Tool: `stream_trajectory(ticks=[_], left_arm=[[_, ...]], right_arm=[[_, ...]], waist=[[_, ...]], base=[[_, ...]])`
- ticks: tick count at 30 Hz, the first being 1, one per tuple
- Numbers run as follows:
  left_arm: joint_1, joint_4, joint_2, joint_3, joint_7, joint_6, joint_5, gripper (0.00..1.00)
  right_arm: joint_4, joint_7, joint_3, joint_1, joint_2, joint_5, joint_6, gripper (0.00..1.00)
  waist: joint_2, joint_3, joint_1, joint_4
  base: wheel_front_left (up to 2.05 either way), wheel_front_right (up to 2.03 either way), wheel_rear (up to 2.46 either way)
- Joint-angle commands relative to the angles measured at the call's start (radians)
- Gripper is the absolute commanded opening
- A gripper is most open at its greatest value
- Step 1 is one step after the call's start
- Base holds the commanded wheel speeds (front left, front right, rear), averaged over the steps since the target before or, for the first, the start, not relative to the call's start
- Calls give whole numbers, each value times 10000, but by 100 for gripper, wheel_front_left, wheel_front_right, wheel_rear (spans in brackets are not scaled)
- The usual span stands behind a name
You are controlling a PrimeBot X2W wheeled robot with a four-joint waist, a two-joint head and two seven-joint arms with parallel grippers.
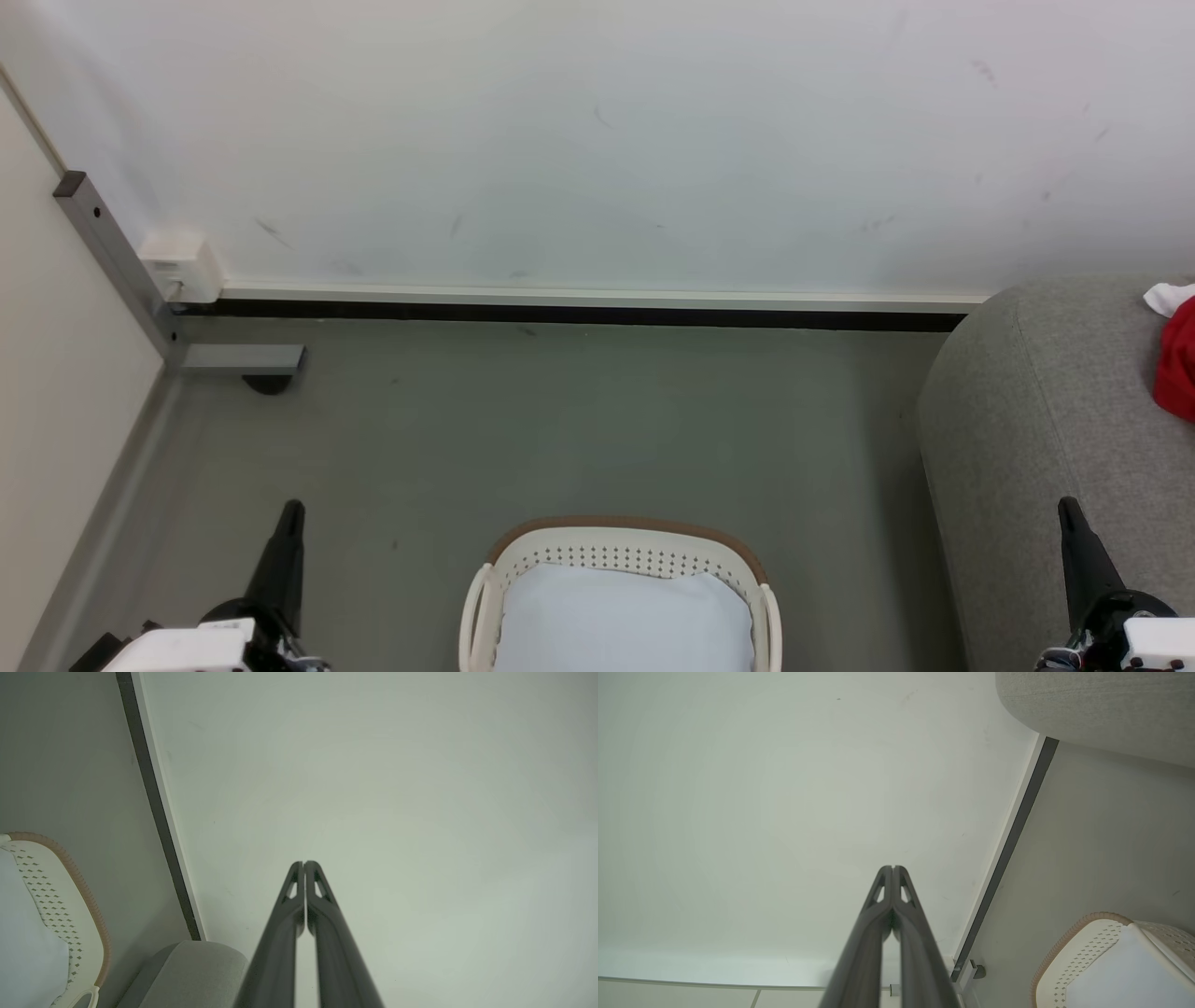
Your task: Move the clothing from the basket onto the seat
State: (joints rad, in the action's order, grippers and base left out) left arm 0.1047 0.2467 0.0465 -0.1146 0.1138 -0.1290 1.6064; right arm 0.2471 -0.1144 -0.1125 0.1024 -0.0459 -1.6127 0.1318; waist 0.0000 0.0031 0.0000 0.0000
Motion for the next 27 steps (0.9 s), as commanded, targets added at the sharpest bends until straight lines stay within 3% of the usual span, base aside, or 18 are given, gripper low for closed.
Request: stream_trajectory(ticks=[1, 27], left_arm=[[85, -35, 69, -19, 42, -51, 120, 0], [85, -36, 69, -18, 39, -49, 121, 0]], right_arm=[[-53, -31, -37, 127, -81, -7, -21, 0], [-53, -30, -36, 127, -79, -6, -21, 0]], waist=[[0, 0, 0, 0], [0, 0, 0, 0]], base=[[0, 0, 0], [0, 0, 0]])
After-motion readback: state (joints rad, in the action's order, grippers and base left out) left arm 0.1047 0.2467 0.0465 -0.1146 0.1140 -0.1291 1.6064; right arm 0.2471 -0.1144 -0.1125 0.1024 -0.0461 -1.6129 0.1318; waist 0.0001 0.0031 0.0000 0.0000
